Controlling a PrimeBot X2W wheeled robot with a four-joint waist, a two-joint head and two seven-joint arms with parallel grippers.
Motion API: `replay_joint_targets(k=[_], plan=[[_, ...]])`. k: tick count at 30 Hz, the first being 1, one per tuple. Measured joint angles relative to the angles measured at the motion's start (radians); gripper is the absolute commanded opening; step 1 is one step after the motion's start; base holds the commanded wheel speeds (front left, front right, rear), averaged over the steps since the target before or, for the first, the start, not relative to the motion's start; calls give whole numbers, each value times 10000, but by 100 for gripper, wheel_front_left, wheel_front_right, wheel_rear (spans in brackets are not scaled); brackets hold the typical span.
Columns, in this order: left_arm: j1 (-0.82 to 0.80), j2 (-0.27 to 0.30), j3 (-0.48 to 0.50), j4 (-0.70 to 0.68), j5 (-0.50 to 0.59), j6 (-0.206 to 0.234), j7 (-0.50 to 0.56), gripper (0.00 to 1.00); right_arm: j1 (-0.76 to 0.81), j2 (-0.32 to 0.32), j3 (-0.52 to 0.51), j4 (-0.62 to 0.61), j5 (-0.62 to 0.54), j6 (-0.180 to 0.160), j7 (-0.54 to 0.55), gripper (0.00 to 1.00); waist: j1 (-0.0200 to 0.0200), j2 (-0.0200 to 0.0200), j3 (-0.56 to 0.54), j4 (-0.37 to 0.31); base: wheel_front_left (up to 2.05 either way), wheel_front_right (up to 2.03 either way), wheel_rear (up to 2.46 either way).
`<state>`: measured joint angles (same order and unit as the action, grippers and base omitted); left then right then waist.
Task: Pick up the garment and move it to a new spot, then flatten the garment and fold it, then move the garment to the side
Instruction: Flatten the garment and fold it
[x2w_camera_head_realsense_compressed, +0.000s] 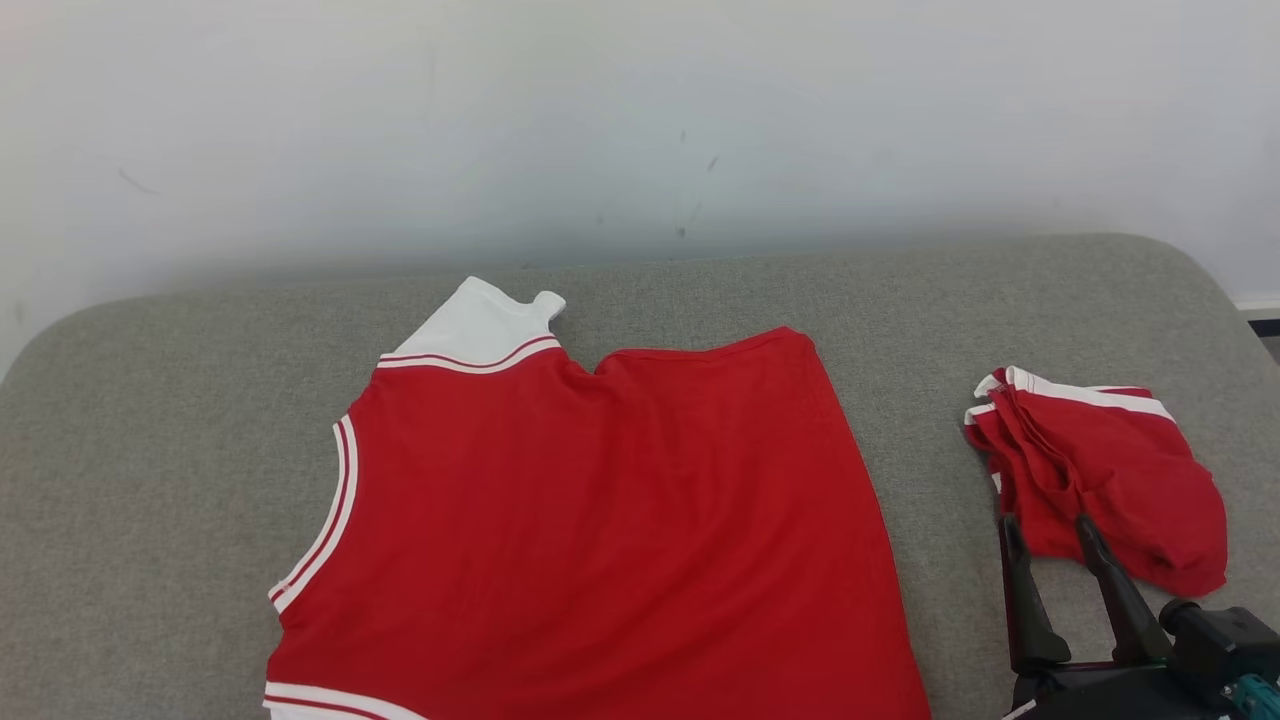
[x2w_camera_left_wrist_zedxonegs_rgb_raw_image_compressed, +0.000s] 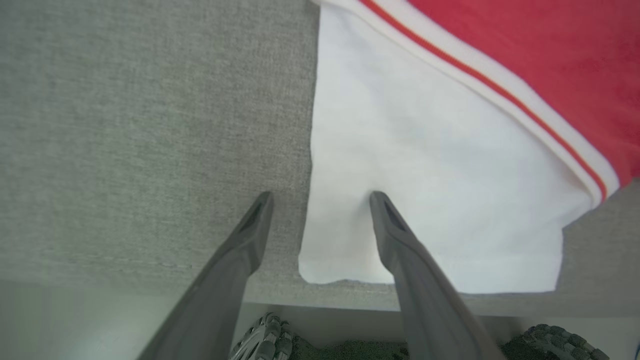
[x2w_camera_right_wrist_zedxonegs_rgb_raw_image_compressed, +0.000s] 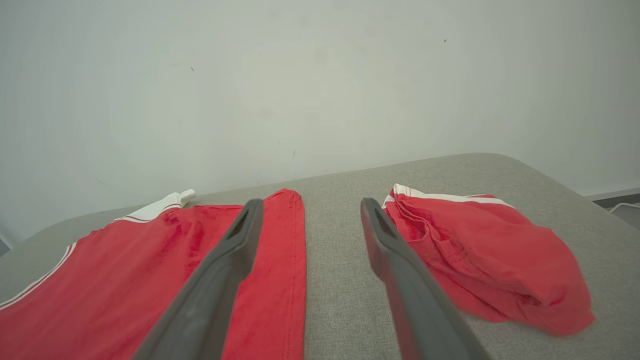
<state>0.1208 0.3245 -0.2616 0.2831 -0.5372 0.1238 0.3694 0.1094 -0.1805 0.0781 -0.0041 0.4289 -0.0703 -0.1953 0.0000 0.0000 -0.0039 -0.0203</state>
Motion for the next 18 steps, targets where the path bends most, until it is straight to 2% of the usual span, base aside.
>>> replay_joint_targets(k=[12, 14, 16, 17, 18], plan=[[334, -194, 385, -98, 142, 2, 844, 100, 0, -2, 82, 4, -15, 12, 0, 100, 0, 0, 43, 24, 0, 0, 0], [332, -245, 449, -127, 217, 2, 938, 92, -1, -2, 102, 4, -15, 12, 0, 100, 0, 0, 67, 31, 0, 0, 0], [331, -284, 493, -161, 265, 4, 968, 73, -8, -2, 123, 2, -17, 13, 0, 100, 0, 0, 92, 31, 0, 0, 0], [331, -307, 512, -182, 280, 4, 984, 73, -12, -2, 125, -4, -19, 13, 0, 100, 0, 0, 105, 30, 0, 0, 0], [330, -341, 522, -224, 286, 4, 1011, 65, -14, -4, 125, -8, -35, 13, 0, 100, 0, 0, 118, 26, 0, 0, 0]])
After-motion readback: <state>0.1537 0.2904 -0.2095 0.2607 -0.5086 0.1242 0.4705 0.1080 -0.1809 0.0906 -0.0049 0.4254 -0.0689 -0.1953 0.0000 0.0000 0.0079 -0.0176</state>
